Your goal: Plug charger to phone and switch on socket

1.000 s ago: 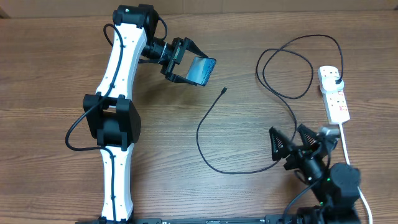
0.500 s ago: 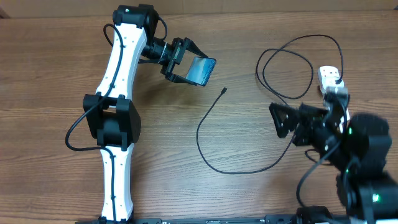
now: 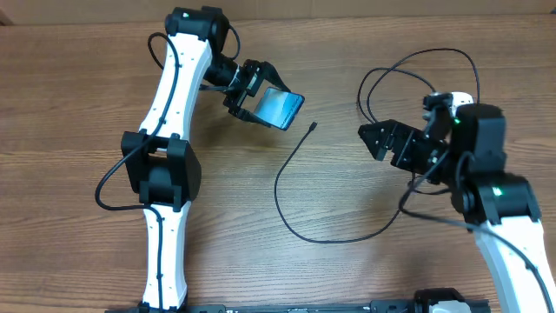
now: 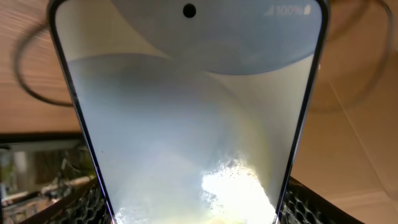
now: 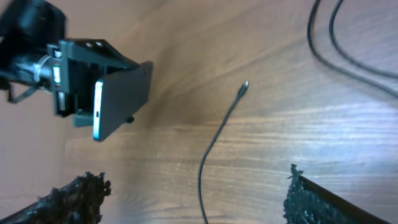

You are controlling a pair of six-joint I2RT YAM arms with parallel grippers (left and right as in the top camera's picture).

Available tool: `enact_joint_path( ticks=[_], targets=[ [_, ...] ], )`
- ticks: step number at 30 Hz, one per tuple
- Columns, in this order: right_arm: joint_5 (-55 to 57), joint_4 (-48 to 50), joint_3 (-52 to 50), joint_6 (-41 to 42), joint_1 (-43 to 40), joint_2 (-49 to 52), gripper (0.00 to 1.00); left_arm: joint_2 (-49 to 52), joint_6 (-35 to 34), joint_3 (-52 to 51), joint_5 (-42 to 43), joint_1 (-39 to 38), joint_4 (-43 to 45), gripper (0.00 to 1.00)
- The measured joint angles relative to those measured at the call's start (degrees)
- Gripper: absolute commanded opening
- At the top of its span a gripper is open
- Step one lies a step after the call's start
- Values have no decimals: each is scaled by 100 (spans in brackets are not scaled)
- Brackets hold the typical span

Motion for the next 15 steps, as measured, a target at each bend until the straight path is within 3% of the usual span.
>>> enact_joint_path(
  ticks=[15],
  targets=[
    [-131,1550,0,1530,811,1858,82,0,-1213,0,-2216,-566,352,58]
  ],
)
